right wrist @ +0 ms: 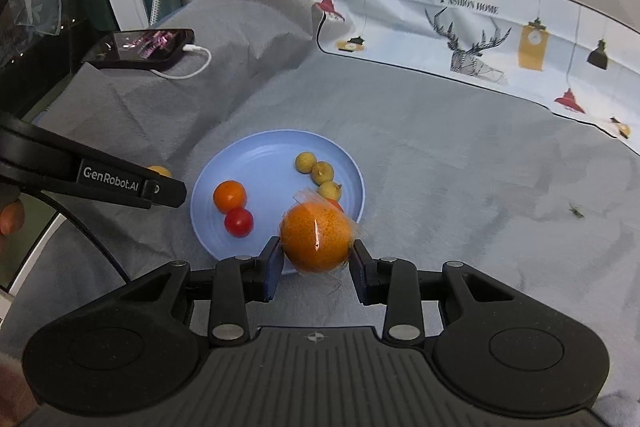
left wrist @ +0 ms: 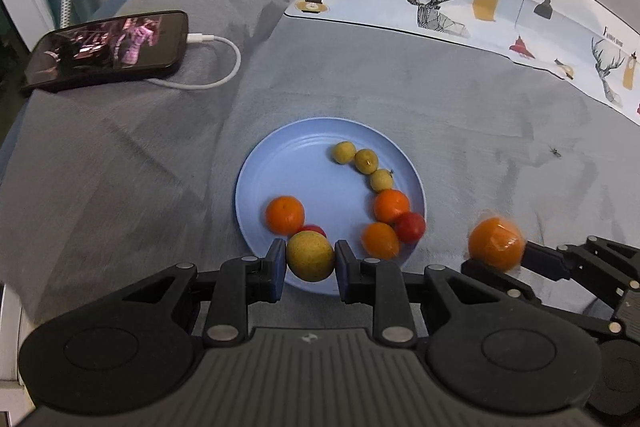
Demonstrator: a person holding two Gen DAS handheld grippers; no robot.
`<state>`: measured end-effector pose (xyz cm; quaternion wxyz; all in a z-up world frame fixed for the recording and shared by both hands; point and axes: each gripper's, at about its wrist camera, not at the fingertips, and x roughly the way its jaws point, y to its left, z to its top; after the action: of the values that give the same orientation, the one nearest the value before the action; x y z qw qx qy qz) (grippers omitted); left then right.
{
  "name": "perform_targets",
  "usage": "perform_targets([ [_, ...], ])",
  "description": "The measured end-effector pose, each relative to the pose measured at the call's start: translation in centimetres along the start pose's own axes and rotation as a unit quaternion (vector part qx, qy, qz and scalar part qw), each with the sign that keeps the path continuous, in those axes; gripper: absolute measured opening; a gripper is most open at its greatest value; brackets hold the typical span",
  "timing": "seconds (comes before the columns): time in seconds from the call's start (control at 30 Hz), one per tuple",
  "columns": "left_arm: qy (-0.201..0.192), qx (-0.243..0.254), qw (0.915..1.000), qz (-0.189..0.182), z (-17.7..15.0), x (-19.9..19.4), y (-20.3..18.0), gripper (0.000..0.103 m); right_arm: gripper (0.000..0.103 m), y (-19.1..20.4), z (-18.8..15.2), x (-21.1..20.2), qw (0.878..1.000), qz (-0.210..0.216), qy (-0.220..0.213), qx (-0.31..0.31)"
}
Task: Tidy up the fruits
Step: 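Open both tools over the plate to drop the yellow fruit and bagged mandarin, then withdraw both open tools from the plate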
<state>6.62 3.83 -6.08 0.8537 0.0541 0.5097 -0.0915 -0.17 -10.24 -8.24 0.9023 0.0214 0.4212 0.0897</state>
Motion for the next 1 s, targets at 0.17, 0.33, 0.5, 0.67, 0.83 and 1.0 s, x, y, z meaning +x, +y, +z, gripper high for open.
perform_targets([
  [0.17,0.007,0.013,0.9998,-0.008,1.3,2.4,0.1,0.028,0.037,0.1,1.2,3.2,1.000,0.002,0.012,-0.010],
  [0.33,0.018,0.024,0.9995,-0.009,2.2,5.0,0.0,0.028,0.037,-0.1,2.0,6.0,1.000,0.004,0.024,-0.017],
  [0.5,0.026,0.028,0.9993,-0.004,3.0,7.1,0.1,0.028,0.037,0.0,2.5,8.0,0.999,0.010,0.032,-0.029],
  [0.67,0.029,0.032,0.9991,0.003,3.9,8.7,0.4,0.053,0.040,0.5,3.1,10.1,0.997,0.023,0.052,-0.043],
  [0.83,0.013,0.009,0.9998,-0.015,3.9,6.9,1.1,0.102,0.082,1.1,3.2,9.5,0.997,0.016,0.052,-0.050],
  [1.0,0.017,0.003,0.9998,-0.010,1.6,3.8,0.9,0.102,0.088,0.7,2.1,6.4,0.998,0.010,0.057,-0.034],
])
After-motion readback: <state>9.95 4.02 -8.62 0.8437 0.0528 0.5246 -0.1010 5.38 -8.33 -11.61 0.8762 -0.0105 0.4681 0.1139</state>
